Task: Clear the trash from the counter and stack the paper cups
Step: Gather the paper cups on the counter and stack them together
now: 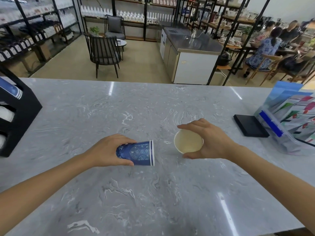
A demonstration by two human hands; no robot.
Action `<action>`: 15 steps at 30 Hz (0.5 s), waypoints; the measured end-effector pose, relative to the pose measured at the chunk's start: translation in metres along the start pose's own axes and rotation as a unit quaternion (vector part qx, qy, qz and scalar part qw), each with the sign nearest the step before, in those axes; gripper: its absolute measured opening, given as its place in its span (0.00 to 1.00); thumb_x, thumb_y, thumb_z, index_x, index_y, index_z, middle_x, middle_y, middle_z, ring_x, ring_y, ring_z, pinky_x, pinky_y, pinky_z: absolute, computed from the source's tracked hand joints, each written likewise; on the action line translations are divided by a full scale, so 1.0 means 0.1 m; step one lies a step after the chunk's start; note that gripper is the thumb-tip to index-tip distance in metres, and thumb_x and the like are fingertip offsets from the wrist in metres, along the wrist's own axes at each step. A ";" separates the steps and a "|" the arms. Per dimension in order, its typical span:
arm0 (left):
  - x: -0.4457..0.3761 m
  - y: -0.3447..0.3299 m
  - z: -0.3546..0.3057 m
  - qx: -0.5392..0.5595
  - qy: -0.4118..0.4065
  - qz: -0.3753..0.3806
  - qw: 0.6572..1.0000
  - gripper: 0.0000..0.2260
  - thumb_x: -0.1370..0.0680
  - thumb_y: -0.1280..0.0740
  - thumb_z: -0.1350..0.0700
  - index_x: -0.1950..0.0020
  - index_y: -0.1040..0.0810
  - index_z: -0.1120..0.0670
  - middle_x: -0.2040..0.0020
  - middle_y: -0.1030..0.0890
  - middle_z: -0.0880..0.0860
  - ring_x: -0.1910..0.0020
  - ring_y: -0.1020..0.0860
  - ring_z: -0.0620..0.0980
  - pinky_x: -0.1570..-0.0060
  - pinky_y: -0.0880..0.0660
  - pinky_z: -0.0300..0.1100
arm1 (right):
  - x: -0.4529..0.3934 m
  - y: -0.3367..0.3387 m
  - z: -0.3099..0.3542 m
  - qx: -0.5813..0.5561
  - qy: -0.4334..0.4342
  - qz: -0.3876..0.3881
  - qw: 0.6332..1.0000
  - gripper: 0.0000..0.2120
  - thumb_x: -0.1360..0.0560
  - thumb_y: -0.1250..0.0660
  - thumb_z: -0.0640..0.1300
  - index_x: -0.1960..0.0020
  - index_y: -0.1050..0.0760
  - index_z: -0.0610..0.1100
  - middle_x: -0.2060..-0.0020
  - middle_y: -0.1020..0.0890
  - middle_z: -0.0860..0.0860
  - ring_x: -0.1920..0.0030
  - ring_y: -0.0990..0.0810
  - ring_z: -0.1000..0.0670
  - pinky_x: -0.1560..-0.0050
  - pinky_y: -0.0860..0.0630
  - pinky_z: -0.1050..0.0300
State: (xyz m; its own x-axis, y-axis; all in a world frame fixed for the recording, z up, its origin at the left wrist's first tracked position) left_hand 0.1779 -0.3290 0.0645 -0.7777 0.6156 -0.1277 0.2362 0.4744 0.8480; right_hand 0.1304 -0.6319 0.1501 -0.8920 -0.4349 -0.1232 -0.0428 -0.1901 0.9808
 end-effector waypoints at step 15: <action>0.22 0.31 0.31 -0.037 0.032 -0.026 0.998 0.33 0.37 0.22 0.33 0.34 0.22 0.40 0.45 0.20 0.35 0.47 0.21 0.38 0.45 0.26 0.34 | -0.12 -0.13 -0.14 -0.363 -0.100 -0.039 0.925 0.30 0.33 0.28 0.65 0.32 0.27 0.66 0.37 0.20 0.59 0.40 0.18 0.51 0.49 0.17 0.59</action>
State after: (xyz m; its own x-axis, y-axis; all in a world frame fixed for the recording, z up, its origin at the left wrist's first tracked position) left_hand 0.1865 -0.2813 0.0715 -0.8244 0.5481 -0.1412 0.1522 0.4550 0.8774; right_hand 0.1484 -0.6366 0.1363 -0.9675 -0.2369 -0.0886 0.1379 -0.7878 0.6003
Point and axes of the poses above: each hand's wrist, its own x-axis away from the middle knuckle, its own y-axis out of the back of the hand, z = x × y, the point moved 7 cm from there along -x, towards the middle knuckle
